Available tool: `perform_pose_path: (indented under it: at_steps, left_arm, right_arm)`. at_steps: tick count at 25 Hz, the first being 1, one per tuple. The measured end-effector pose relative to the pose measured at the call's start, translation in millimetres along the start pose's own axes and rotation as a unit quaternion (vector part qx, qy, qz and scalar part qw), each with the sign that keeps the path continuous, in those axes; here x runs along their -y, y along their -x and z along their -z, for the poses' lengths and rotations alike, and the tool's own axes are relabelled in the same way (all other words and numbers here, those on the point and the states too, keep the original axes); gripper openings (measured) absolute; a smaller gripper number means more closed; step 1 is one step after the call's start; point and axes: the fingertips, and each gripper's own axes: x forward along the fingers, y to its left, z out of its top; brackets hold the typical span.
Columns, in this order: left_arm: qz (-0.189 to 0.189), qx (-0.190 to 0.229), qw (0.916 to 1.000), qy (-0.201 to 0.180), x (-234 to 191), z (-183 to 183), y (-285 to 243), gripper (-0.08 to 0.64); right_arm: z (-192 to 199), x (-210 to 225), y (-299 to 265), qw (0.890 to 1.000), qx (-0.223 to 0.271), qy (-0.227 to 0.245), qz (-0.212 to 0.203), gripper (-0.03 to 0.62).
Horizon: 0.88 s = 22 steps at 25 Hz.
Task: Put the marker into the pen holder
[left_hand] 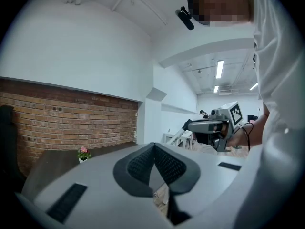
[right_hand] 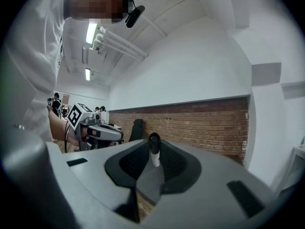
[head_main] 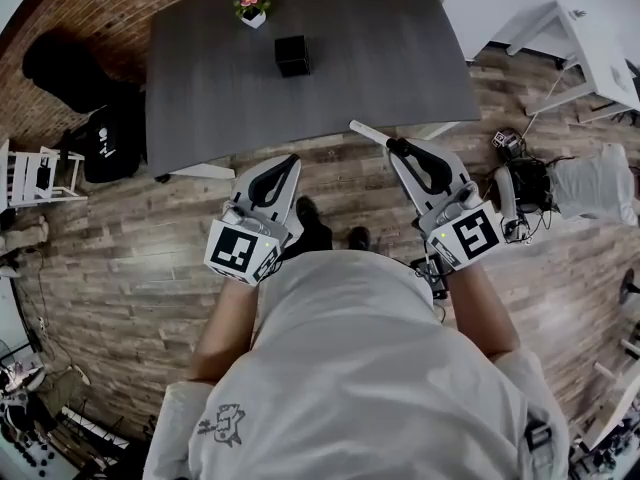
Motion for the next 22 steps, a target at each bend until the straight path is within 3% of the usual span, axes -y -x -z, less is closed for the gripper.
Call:
perform_pose_path:
  at_steps: [11, 22]
  left_arm:
    - [0.014, 0.020, 0.9997, 0.008, -109, -12, 7, 0.011]
    - [0.025, 0.023, 0.9993, 0.019, -164, -10, 8, 0.011]
  right_arm:
    - [-18, -9, -113, 1.000, -0.007, 0.021, 0.009, 0.072]
    - [-21, -15, -173, 0.999, -0.017, 0.025, 0.012, 0.072]
